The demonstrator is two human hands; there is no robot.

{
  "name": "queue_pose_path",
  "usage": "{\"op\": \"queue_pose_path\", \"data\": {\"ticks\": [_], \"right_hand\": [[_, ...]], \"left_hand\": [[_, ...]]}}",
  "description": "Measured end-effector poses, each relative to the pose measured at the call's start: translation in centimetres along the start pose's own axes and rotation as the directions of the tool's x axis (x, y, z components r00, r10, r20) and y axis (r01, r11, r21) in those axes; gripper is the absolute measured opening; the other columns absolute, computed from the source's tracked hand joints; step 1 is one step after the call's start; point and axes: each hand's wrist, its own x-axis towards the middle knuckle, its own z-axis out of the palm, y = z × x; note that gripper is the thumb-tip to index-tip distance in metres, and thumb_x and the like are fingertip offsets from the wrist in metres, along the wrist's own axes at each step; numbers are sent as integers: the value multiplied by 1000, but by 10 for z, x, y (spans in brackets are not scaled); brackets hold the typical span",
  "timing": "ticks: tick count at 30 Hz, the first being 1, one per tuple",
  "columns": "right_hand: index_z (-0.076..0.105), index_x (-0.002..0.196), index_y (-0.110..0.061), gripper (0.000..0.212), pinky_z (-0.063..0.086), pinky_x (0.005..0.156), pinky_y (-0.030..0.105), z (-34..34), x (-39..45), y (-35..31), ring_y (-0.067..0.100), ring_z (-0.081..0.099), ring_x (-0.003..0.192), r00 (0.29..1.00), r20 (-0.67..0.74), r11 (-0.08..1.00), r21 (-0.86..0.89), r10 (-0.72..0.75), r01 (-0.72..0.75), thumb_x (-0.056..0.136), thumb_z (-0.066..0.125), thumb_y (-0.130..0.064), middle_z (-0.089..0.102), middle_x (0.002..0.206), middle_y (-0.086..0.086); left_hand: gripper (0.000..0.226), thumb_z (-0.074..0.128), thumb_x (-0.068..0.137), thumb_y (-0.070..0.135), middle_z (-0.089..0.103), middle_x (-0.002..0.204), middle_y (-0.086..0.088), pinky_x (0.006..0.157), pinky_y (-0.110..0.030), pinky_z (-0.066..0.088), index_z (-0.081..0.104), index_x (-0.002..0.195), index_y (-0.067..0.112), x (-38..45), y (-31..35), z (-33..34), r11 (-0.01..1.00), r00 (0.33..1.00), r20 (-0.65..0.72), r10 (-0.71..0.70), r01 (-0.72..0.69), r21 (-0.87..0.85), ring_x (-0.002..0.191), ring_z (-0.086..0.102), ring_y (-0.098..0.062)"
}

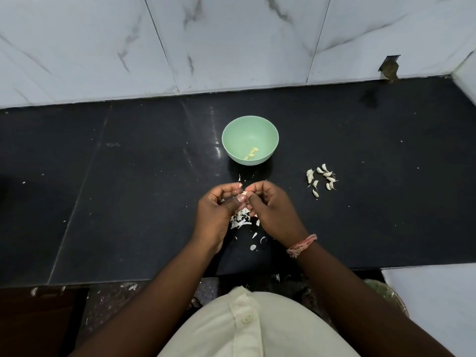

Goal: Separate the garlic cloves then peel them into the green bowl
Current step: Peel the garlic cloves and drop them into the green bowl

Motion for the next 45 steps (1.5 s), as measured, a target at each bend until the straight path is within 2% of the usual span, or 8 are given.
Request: {"op": "queue_pose_path", "data": {"ticks": [8, 13, 18, 25, 30, 36, 41, 45], "right_hand": [[72, 95, 2, 7, 56, 58, 21, 4, -5, -4, 13, 70, 61, 993, -109, 996, 77, 54, -46, 93, 65, 2, 73, 74, 11], [74, 81, -11, 6, 63, 68, 47, 7, -4, -4, 22, 72, 63, 982, -186, 999, -17, 34, -38, 81, 70, -14, 72, 65, 3], [73, 72, -14, 8, 61, 67, 53, 10, -6, -7, 27, 71, 60, 981, -191, 998, -66, -17, 4, 77, 67, -15, 69, 59, 2], [72, 68, -8, 14, 57, 57, 31, 11, -7, -9, 24, 73, 59, 982, -189, 996, -85, -19, 3, 81, 71, -4, 69, 58, 6], [71, 69, 3, 16, 56, 54, 25, 14, -8, -10, 27, 72, 59, 984, -177, 1000, 11, 20, -18, 84, 71, -2, 68, 63, 19], [73, 68, 0, 16, 63, 67, 48, 13, -10, -6, 16, 68, 56, 984, -171, 996, 75, 58, -45, 84, 70, 0, 68, 63, 18], [76, 70, 0, 16, 64, 63, 39, 11, -11, -7, 19, 68, 57, 984, -161, 990, 125, 81, -61, 83, 66, 4, 68, 65, 22], [74, 73, 5, 14, 64, 63, 37, 10, -11, -6, 23, 65, 60, 986, -132, 981, 174, 103, -80, 84, 66, 5, 67, 69, 30]], "left_hand": [[14, 77, 86, 3, 77, 92, -13, 84, -44, 60, 76, 99, 6, -3, -2, 0, 973, 995, -37, 97, -87, 212, 91, 74, -36], [13, 73, 88, -1, 78, 88, -5, 76, -24, 59, 76, 99, 6, -8, 0, 6, 926, 984, -27, 177, -158, 343, 81, 74, -15], [13, 71, 90, -1, 78, 88, -4, 77, -27, 59, 75, 100, 6, -6, 0, 3, 904, 981, -11, 192, -173, 390, 83, 75, -16], [17, 68, 89, 1, 76, 81, 6, 77, -39, 60, 77, 92, 15, -1, 1, -1, 755, 951, 83, 299, -289, 589, 78, 73, -10], [28, 61, 87, -2, 71, 71, 7, 64, -37, 56, 75, 78, 20, -4, 0, 2, 724, 934, 42, 354, -303, 619, 68, 69, -13], [29, 61, 82, -9, 69, 63, -1, 56, -25, 47, 74, 69, 13, -7, 3, 10, 796, 957, -2, 289, -239, 555, 59, 55, -1], [28, 60, 84, -9, 69, 64, -6, 57, -19, 45, 73, 67, 10, -5, 4, 10, 840, 981, 18, 194, -176, 513, 57, 55, -2], [30, 56, 87, -10, 67, 62, -12, 56, -25, 49, 71, 68, 8, -3, 4, 8, 882, 989, 55, 140, -149, 447, 54, 58, -13]]}}
